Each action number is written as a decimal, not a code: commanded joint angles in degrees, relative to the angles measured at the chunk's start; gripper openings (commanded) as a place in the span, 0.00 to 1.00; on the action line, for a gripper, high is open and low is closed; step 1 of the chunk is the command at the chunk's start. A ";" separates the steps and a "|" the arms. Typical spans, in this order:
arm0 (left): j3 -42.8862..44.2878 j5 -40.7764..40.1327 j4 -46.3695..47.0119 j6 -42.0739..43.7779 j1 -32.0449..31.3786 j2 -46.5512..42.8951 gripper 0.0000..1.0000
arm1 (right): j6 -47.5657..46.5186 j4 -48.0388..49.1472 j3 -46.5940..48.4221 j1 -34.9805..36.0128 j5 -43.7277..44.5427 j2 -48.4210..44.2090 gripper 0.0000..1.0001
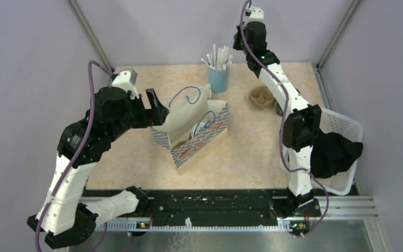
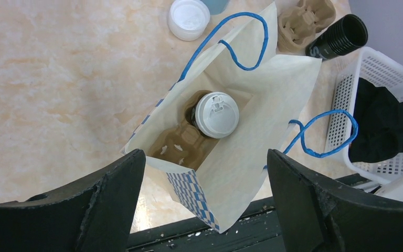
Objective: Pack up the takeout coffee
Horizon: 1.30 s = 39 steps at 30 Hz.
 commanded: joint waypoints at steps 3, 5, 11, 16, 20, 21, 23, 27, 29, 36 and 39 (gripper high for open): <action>1.67 0.69 3.38 1.68 0.12 0.01 0.92 | -3.72 -1.66 5.89 1.16 1.78 -2.04 0.00; 1.64 1.14 3.47 1.77 0.10 -0.09 0.92 | -4.93 -1.12 5.31 1.53 1.82 -2.66 0.00; 2.77 2.16 3.11 1.73 0.10 -0.41 0.92 | -6.04 -3.84 8.79 2.92 1.25 -5.25 0.00; 3.03 2.97 3.81 1.63 0.11 -1.38 0.93 | -3.64 -8.47 9.10 4.71 -0.07 -12.53 0.00; 2.50 3.63 5.62 1.73 0.12 -2.44 0.94 | -1.52 -10.66 2.70 5.82 -3.14 -22.43 0.00; 2.23 3.98 6.39 1.73 0.12 -2.78 0.94 | -0.69 -10.63 0.05 5.86 -4.20 -25.46 0.00; 1.73 4.78 7.52 1.81 0.08 -3.26 0.95 | 0.27 -10.08 -5.11 5.85 -6.89 -31.87 0.00; 0.96 6.61 8.70 1.46 0.12 -4.04 0.95 | 2.50 -8.62 -12.22 5.81 -21.86 -41.47 0.00; 0.12 7.75 9.42 1.10 0.08 -4.63 0.96 | 5.86 -8.38 -13.60 6.29 -29.35 -43.69 0.00; -1.73 10.56 10.30 -0.50 0.11 -7.07 0.96 | 3.88 -14.49 -12.76 16.56 -31.07 -43.90 0.00; -3.13 10.52 11.02 -0.92 0.11 -8.84 0.96 | 2.66 -14.56 -14.69 20.68 -28.41 -43.23 0.00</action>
